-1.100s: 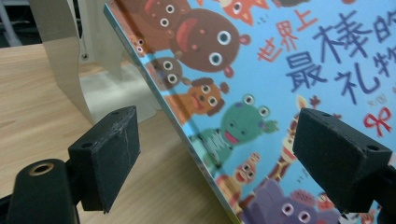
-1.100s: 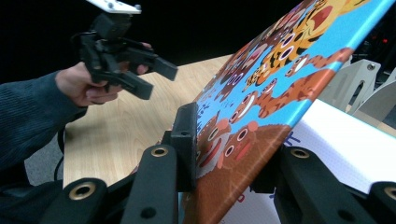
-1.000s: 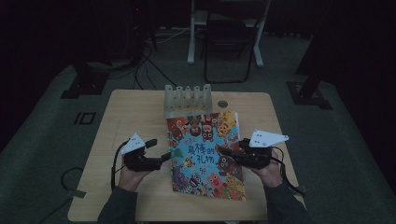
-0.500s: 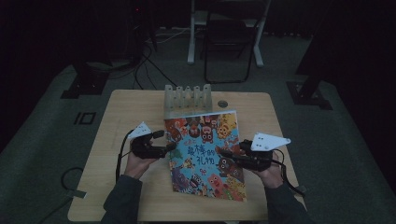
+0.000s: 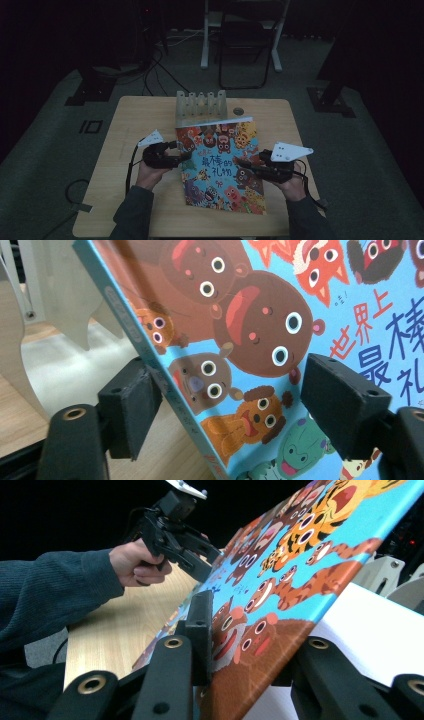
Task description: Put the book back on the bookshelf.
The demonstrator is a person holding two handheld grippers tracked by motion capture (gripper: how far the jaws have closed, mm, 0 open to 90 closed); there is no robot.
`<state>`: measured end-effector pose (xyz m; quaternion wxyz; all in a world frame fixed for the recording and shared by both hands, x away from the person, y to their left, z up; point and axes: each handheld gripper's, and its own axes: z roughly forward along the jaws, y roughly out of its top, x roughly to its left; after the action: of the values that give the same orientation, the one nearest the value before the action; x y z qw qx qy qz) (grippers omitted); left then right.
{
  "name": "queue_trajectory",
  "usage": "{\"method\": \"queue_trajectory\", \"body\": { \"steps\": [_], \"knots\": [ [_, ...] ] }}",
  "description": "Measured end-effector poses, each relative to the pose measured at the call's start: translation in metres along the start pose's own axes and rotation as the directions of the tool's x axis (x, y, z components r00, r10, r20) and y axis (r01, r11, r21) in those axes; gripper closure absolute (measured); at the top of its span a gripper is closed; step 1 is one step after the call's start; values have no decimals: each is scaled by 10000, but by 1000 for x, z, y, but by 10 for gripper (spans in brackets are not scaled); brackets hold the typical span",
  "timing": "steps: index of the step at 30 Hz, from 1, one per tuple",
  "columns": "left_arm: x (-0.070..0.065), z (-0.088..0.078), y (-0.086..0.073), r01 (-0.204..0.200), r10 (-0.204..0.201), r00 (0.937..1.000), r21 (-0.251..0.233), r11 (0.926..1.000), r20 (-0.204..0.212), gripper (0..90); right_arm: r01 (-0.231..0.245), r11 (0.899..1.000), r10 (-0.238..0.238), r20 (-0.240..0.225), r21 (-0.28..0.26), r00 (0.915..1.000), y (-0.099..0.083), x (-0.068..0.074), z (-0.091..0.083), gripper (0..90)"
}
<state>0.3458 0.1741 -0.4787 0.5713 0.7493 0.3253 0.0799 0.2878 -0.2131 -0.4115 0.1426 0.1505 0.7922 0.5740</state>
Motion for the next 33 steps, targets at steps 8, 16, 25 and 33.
{"method": "queue_trajectory", "body": {
  "steps": [8, 16, 25, 33],
  "knots": [
    [-16, -11, 12, -615, 591, 9973, -557, 9966, -440, 283, 83, 9995, -88, -175, -294, 9998, 3, -5, -11, 706],
    [-19, -12, 12, -858, 835, 9950, -410, 9955, -540, 306, 197, 9997, -198, 79, 160, 9998, -1, -10, -12, 695],
    [-26, -10, 16, -1074, 1045, 9930, -534, 9928, -559, 306, 308, 9972, -337, 416, 685, 9986, -9, -15, -10, 648],
    [-36, -18, 22, -1432, 1375, 9881, -859, 9860, -684, 317, 250, 9978, -282, 514, 622, 9983, -12, -19, -11, 625]
  ]
}}
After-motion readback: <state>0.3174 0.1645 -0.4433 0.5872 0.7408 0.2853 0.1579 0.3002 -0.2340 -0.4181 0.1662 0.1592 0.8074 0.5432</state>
